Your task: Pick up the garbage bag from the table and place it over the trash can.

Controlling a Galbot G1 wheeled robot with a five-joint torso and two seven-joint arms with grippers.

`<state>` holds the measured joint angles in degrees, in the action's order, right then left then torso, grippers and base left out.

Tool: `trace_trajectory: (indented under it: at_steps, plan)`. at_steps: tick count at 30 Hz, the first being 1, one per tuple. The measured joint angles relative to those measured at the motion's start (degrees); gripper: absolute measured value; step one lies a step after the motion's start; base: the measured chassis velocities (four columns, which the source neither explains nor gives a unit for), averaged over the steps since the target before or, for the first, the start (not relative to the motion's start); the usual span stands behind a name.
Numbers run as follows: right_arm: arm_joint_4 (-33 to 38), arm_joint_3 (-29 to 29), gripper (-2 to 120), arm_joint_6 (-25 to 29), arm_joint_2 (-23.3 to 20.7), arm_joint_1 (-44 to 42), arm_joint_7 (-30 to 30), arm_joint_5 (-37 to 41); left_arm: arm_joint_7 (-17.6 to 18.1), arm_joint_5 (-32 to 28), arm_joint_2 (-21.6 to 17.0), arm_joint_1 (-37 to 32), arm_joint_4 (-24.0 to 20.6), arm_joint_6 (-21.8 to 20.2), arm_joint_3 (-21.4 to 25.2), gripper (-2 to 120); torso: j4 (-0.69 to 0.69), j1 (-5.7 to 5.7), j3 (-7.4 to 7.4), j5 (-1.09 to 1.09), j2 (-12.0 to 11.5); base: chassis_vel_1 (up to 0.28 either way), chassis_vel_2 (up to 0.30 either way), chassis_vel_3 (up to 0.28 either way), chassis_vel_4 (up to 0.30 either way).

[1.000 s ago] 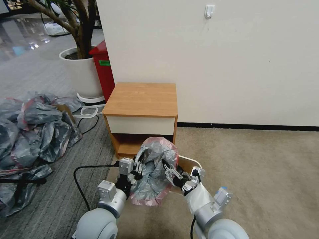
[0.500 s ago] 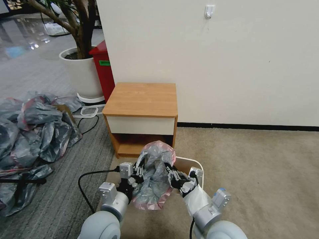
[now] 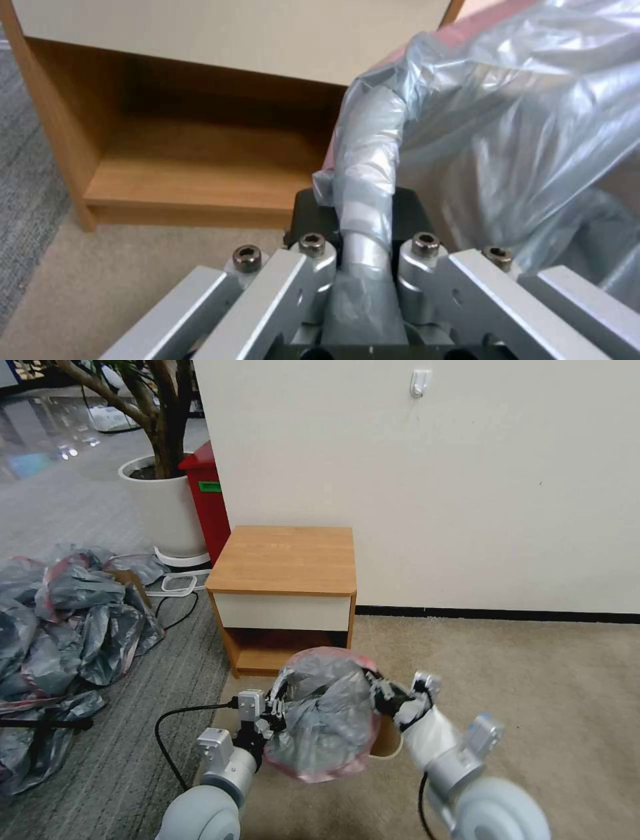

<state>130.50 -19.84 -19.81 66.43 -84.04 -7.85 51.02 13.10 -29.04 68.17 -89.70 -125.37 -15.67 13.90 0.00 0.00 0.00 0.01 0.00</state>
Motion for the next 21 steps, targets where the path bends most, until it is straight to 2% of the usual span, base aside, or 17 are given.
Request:
trace_trajectory:
  at_steps: [3,7,10,14,16,19,21]
  plan:
    - [-1.9,-0.9,0,-2.3,-2.8,4.2,-2.7,4.3,-0.3,0.0,0.0,-0.4,-0.4,0.0,0.0,7,0.0,0.0,0.0,0.0,0.0,0.0,0.0,0.0,0.0]
    - [-3.4,-1.3,0,-5.8,-4.2,7.0,-5.7,6.3,-1.1,-0.1,-0.1,-0.6,-0.8,0.2,0.4,7,0.0,0.0,0.0,0.0,0.0,0.0,0.0,0.0,0.0]
    - [-4.1,-1.6,0,-8.5,-5.0,8.0,-6.2,6.4,-1.4,-0.3,-0.1,-0.7,-0.8,0.3,0.7,7,0.0,0.0,0.0,0.0,0.0,0.0,0.0,0.0,0.0]
    - [-4.6,-2.8,0,-15.5,-6.9,8.7,-6.7,6.5,-1.6,-1.5,0.2,-0.5,-0.9,0.4,1.0,7,0.0,0.0,0.0,0.0,0.0,0.0,0.0,0.0,0.0]
    - [-4.4,-3.3,0,-16.8,-7.2,8.4,-6.6,6.7,-1.7,-1.8,0.2,-0.5,-0.9,0.4,1.1,7,0.0,0.0,0.0,0.0,0.0,0.0,0.0,0.0,0.0]
    - [-3.3,-5.1,7,-18.8,-7.8,7.4,-6.5,8.1,-1.6,-2.1,0.4,-0.3,-0.7,0.4,1.3,7,0.0,0.0,0.0,0.0,0.0,0.0,0.0,0.0,0.0]
    - [-1.7,-6.5,17,-19.1,-8.3,5.7,-6.5,9.2,-1.5,-2.5,0.5,-0.1,-0.3,0.4,1.4,7,0.0,0.0,0.0,-0.01,0.0,0.0,0.0,0.0,0.0]
